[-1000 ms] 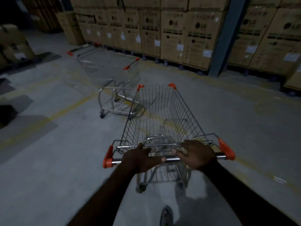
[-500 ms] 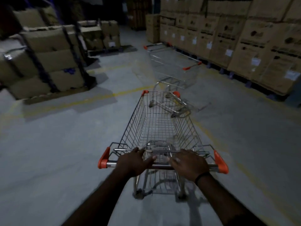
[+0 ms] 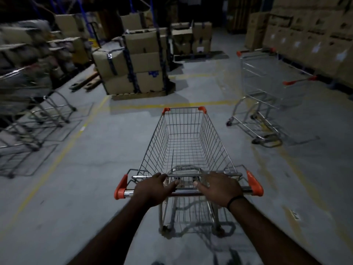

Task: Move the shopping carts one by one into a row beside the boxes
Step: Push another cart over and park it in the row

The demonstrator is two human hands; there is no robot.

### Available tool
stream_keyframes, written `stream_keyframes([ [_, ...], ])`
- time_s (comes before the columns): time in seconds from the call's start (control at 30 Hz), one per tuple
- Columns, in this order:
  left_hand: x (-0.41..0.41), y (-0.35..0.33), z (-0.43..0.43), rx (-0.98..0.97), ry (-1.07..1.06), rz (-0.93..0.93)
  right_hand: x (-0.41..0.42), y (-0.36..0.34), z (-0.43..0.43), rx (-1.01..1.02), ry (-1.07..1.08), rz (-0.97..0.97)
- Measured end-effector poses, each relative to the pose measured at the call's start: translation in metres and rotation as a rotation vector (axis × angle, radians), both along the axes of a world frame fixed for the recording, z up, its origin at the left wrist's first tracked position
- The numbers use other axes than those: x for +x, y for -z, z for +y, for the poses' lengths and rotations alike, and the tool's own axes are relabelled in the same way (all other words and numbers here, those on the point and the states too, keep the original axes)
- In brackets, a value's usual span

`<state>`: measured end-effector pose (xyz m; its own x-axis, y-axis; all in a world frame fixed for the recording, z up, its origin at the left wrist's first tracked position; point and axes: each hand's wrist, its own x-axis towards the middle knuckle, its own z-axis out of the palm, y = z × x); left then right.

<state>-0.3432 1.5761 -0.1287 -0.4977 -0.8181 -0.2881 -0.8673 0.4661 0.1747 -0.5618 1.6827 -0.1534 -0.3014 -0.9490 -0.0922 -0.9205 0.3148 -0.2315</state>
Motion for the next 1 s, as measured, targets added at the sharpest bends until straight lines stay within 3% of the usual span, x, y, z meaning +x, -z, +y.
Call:
stream_keyframes([
  [0.4, 0.099, 0.000, -0.016, 0.137, -0.242, -0.010, 0.078, 0.003, -0.050, -0.017, -0.240, 0.009],
  [0.57, 0.137, -0.005, -0.031, 0.249, -0.332, 0.069, 0.107, 0.007, -0.082, -0.051, -0.282, 0.032],
  [1.0, 0.248, 0.004, -0.079, 0.148, -0.465, 0.067, 0.218, -0.002, -0.165, 0.008, -0.445, 0.102],
])
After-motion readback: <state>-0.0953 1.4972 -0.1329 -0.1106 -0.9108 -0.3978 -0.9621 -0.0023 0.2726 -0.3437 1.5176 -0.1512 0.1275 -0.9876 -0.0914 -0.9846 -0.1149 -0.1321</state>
